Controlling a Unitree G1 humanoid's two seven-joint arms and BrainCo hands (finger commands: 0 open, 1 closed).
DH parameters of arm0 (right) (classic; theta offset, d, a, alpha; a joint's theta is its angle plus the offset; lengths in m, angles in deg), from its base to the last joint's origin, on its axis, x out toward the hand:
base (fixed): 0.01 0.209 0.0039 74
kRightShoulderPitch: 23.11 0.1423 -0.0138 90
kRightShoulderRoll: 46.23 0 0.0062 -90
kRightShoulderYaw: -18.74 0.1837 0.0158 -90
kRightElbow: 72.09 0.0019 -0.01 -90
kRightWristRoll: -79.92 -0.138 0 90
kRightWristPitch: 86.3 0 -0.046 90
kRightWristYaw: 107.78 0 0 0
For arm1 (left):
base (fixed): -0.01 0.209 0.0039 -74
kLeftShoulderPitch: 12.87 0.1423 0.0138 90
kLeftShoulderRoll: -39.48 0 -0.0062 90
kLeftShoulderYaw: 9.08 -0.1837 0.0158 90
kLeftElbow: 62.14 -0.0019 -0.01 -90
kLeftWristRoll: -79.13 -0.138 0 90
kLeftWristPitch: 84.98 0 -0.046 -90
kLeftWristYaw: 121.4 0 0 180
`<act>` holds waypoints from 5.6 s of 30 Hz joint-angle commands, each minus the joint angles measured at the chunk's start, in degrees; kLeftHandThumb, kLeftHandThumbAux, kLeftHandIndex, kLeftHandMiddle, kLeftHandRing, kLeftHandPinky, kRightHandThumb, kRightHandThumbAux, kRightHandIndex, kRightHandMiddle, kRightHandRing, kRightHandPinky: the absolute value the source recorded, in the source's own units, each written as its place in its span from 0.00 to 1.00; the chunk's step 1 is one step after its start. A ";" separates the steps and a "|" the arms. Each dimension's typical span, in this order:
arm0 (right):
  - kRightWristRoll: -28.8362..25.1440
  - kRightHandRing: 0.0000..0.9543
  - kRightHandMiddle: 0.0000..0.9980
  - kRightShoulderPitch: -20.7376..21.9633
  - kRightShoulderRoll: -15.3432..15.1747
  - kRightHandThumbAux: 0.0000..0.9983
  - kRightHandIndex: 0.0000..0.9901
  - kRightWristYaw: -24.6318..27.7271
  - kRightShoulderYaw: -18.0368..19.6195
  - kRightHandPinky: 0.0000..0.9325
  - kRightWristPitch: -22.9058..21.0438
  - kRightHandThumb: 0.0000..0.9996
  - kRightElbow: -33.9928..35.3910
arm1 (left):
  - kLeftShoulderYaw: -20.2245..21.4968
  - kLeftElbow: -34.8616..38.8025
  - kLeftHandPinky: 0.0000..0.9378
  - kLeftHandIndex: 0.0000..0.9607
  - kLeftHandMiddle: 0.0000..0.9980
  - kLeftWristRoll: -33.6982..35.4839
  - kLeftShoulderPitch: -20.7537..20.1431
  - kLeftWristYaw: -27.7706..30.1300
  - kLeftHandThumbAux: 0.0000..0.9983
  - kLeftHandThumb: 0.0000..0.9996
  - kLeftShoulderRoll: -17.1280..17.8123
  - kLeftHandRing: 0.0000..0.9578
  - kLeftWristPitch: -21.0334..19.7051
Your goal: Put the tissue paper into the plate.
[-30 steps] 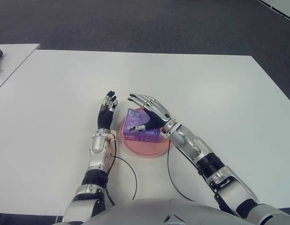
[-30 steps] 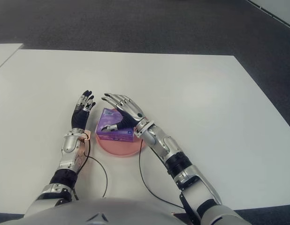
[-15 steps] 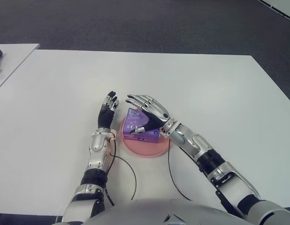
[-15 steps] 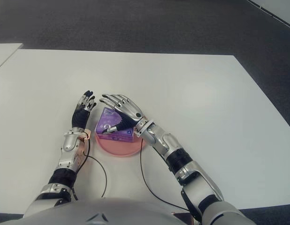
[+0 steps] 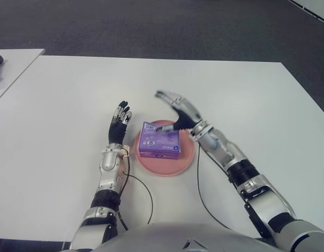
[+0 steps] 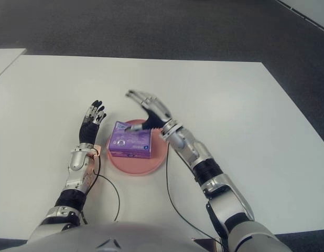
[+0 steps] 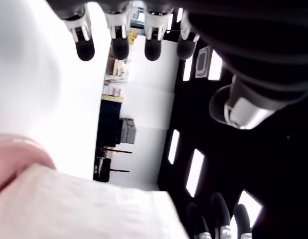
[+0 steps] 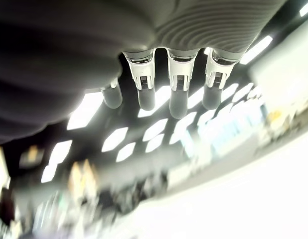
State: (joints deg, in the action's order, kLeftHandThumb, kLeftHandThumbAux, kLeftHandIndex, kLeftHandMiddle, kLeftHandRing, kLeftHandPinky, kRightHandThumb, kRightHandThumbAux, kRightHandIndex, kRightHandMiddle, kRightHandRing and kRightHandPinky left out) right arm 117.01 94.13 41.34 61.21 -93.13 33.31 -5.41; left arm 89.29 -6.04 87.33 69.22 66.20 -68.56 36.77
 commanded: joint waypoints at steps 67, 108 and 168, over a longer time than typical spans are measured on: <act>-21.97 0.00 0.00 -18.47 10.52 0.39 0.00 2.98 18.65 0.00 -1.77 0.02 9.63 | 1.35 -3.60 0.00 0.00 0.00 0.43 -0.57 0.99 0.42 0.01 1.15 0.00 1.47; -21.36 0.00 0.00 -19.31 11.11 0.39 0.00 2.73 18.12 0.00 -2.58 0.02 11.49 | 1.70 -1.75 0.00 0.00 0.00 1.55 0.32 1.64 0.45 0.02 1.49 0.00 0.83; -19.03 0.00 0.00 -19.59 13.06 0.39 0.00 1.06 16.31 0.00 -4.47 0.02 13.14 | 2.31 2.05 0.00 0.00 0.00 -0.57 -0.47 -1.44 0.47 0.00 4.87 0.00 0.09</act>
State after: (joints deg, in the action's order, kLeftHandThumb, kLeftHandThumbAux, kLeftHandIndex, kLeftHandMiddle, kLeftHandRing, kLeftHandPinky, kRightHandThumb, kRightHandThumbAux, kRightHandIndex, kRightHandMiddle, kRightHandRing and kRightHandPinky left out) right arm 97.69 75.66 54.23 62.49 -76.82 29.91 7.52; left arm 91.42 -4.14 87.44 68.17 65.79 -64.02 37.99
